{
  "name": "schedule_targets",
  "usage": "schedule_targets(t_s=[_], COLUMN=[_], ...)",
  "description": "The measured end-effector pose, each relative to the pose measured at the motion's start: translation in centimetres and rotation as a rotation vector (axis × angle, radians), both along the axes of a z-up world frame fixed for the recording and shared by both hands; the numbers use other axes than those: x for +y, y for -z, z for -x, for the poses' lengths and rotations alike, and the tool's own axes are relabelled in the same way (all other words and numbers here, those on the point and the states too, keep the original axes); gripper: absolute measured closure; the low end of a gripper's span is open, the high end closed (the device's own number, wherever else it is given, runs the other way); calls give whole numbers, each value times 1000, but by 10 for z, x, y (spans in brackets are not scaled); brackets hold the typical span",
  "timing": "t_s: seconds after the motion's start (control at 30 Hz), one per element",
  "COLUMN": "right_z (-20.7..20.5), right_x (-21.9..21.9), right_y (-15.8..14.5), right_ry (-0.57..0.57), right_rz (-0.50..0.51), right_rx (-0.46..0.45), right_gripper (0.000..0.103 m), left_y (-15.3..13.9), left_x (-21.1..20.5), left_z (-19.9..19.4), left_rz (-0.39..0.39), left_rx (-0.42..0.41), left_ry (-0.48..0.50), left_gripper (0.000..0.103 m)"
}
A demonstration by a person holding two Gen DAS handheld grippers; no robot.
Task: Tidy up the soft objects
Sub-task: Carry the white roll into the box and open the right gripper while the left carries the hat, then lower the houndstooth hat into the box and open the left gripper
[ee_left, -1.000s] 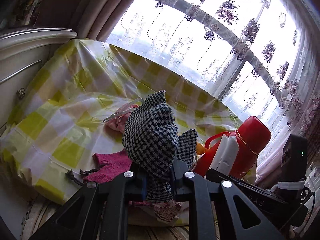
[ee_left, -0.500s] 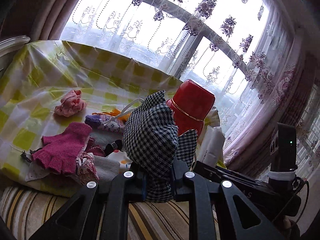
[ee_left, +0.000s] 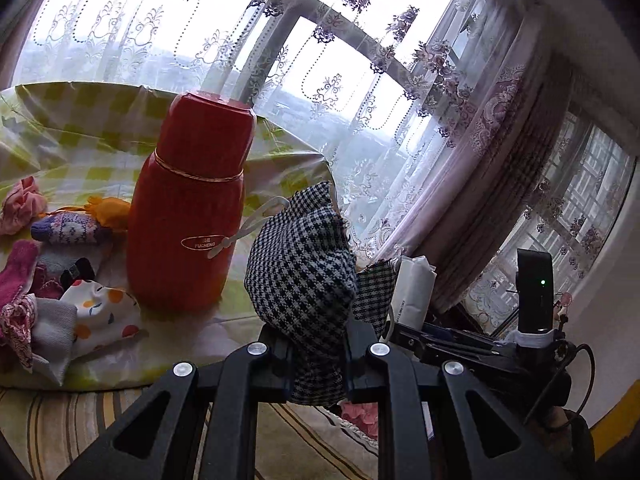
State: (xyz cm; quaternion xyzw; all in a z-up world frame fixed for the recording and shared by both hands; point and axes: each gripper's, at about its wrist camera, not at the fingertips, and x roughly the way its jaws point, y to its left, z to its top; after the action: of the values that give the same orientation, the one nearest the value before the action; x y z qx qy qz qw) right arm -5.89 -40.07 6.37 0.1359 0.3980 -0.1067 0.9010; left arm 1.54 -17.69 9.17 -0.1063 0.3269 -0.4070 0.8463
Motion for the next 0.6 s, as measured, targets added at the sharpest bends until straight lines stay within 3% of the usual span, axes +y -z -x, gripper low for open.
schedule_targets(t_s=[0.2,0.43,0.53,0.6], right_z=[30,54,60,66], right_x=[-28,-30,-31,-37], right_y=[24,62,78,79], right_ry=[27,-52,-64,-41], right_rz=[-20,-77,-101,-111], right_rx=[101,274,345,340], right_gripper=[55,53,40,40], left_y=[-3,-1,0,2], left_x=[-37,-66,-78,-83], left_z=[7,15,17,20], left_rz=[-12,-36,-48,-58], left_rx=[-1,3,10,10], left_ry=[83,148,173,188], left_gripper=[85,84,84,84])
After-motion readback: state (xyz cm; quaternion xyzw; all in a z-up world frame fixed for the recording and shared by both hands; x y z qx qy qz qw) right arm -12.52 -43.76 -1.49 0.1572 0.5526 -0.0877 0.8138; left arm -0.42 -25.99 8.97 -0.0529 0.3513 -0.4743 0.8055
